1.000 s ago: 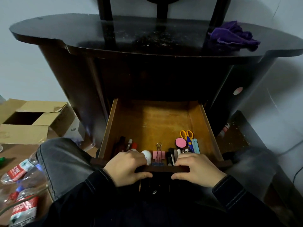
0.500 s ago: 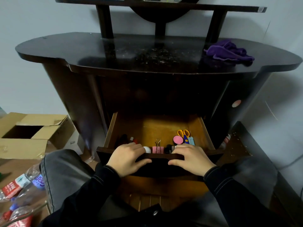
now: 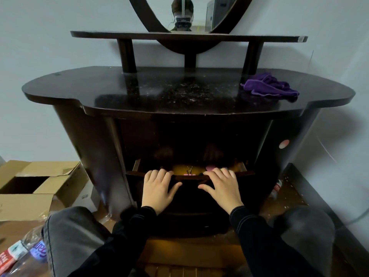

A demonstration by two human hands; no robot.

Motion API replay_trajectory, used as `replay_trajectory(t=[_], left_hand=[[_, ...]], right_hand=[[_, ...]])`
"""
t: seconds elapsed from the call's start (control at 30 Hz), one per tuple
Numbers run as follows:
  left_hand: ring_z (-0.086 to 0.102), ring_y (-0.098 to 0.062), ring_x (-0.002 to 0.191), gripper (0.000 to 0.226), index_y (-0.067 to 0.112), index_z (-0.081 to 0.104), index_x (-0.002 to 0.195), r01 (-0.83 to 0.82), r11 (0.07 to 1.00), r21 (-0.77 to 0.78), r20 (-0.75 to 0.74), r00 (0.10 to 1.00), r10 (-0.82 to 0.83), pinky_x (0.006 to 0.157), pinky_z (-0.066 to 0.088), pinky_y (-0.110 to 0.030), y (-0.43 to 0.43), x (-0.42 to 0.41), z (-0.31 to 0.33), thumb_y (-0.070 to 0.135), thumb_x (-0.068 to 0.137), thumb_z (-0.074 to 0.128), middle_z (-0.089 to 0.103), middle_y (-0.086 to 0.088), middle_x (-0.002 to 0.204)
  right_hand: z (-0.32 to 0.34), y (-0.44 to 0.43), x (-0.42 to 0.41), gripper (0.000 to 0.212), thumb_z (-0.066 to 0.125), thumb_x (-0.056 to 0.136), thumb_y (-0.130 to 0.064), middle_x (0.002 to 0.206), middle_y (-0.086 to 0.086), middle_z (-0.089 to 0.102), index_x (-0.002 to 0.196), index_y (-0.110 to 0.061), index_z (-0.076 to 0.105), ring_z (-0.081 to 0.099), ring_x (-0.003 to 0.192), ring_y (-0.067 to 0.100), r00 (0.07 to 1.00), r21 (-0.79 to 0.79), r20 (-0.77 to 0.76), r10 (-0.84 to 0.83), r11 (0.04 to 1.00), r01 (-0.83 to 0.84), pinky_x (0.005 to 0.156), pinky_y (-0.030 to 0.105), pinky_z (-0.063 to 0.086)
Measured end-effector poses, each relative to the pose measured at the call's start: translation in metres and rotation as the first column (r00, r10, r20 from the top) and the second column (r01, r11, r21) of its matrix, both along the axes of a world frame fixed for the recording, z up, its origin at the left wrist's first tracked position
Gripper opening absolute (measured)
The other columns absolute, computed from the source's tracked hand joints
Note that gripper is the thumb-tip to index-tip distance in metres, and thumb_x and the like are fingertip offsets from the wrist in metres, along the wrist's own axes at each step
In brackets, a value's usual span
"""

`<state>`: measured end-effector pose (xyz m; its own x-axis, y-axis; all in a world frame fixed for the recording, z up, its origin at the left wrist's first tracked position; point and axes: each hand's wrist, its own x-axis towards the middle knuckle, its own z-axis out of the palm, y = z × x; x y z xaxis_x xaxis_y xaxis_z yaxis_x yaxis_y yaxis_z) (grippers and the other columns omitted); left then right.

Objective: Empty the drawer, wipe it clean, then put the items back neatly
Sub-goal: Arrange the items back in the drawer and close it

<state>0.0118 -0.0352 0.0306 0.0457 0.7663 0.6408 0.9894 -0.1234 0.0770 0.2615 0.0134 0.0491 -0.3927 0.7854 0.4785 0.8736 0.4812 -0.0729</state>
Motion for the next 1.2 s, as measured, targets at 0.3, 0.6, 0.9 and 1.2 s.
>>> replay_trajectory(t=[0.3,0.6,0.9,1.2], left_hand=[[0.017,-0.030,0.152,0.060,0.019,0.031,0.155,-0.087,0.994,-0.066,0.133,0.986,0.095,0.124,0.013,-0.050,-0.018,0.019,-0.030,0.038,0.099,0.044,0.030,-0.008,0.161],[-0.003,-0.035,0.154,0.100,0.023,0.009,0.160,-0.018,0.968,-0.249,0.322,0.941,0.101,0.090,0.059,-0.036,-0.041,0.039,-0.057,0.046,0.083,0.069,-0.005,-0.012,0.167],[-0.009,-0.033,0.151,0.097,0.036,-0.013,0.157,0.003,0.928,-0.373,0.186,0.980,0.072,0.088,0.058,-0.027,0.001,0.018,-0.040,0.064,0.089,0.051,-0.037,-0.005,0.159],[-0.002,-0.033,0.152,0.088,0.036,-0.001,0.159,0.064,0.920,-0.386,0.241,0.970,0.033,0.103,0.050,-0.032,-0.007,0.011,-0.025,0.054,0.093,0.055,-0.035,-0.001,0.160]], right_hand=[[-0.049,-0.052,-0.038,0.074,0.056,0.098,-0.031,0.168,0.017,0.010,0.161,-0.015,0.020,0.009,0.155,0.035,0.965,-0.043,-0.170,-0.201,0.980,0.197,0.119,0.053,0.032],[-0.078,-0.066,-0.031,0.089,0.077,0.085,-0.030,0.167,0.021,0.001,0.159,-0.019,0.029,0.030,0.146,0.046,0.962,-0.174,-0.182,-0.202,0.970,0.171,0.104,0.053,0.050],[-0.053,-0.026,-0.042,0.099,0.068,0.092,-0.024,0.162,0.012,-0.032,0.161,-0.031,-0.002,0.017,0.152,0.040,0.977,-0.304,-0.087,-0.196,0.939,0.162,0.096,0.037,0.056],[-0.034,-0.026,-0.031,0.095,0.062,0.095,-0.028,0.159,0.015,-0.037,0.161,-0.028,-0.007,0.043,0.136,0.030,0.988,-0.327,0.032,-0.152,0.932,0.154,0.078,0.024,0.054]])
